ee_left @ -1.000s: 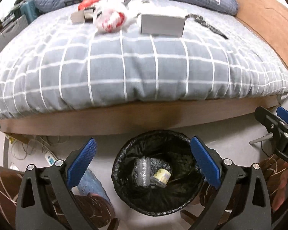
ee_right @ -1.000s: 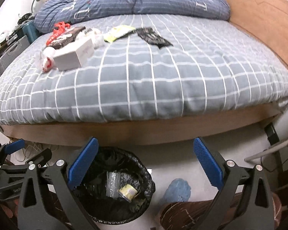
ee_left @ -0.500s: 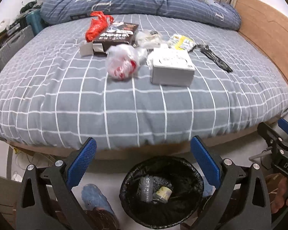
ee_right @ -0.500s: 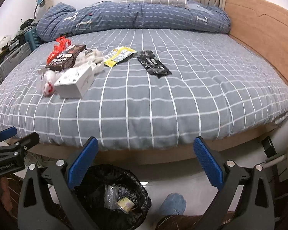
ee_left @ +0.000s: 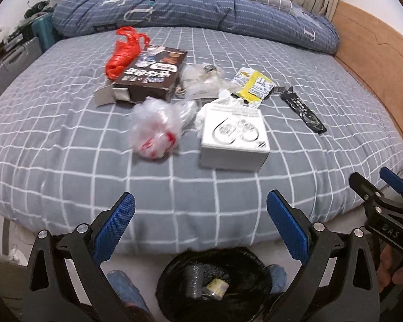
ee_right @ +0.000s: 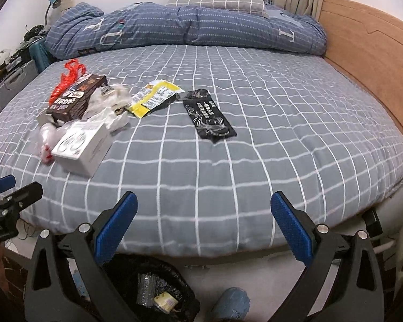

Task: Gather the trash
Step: 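Move both tools back over the bed toward the remaining trash, then grasp the white earphone box with the left tool while the right tool grasps the black wipe packet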

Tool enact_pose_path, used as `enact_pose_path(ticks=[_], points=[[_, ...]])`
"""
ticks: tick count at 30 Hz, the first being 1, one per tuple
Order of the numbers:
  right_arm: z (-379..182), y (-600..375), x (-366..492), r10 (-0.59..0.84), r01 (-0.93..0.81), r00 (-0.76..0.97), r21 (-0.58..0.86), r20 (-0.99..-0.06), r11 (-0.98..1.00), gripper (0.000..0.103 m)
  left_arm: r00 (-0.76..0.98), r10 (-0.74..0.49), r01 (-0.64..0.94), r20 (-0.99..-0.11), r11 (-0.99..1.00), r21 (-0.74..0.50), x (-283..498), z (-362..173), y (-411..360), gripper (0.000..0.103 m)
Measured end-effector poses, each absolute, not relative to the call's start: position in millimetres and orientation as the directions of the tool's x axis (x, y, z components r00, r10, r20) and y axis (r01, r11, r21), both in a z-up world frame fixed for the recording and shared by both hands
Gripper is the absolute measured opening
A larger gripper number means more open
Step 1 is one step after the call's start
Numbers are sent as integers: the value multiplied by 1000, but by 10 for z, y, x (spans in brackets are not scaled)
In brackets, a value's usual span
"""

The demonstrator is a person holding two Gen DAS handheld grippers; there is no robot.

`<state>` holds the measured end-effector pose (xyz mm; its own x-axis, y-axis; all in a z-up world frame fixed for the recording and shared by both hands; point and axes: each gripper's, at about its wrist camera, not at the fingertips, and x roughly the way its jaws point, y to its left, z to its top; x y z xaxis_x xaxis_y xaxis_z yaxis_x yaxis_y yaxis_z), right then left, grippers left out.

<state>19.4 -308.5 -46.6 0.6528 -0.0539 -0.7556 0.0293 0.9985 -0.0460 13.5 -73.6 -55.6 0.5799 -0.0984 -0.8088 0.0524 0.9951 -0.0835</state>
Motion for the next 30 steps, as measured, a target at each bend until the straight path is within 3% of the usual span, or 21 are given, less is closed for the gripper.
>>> enact_pose_path(ticks=[21,25,30], points=[[-854,-3322,1716,-8,-45,588,-42,-809,998,92,540,-79,55,-838,997,-58,1012,-940,-1163,95],[-977,-3301,1894,-24,-53,568,-66,-823,996,91,532,-61,53,-845,998,-39,1076,-999,-1190,85],[-1087,-3372,2044,4,-46,534,-24,-845,999,82,525,-67,46,-848,998,-51,1116,-1016,-1165,69]])
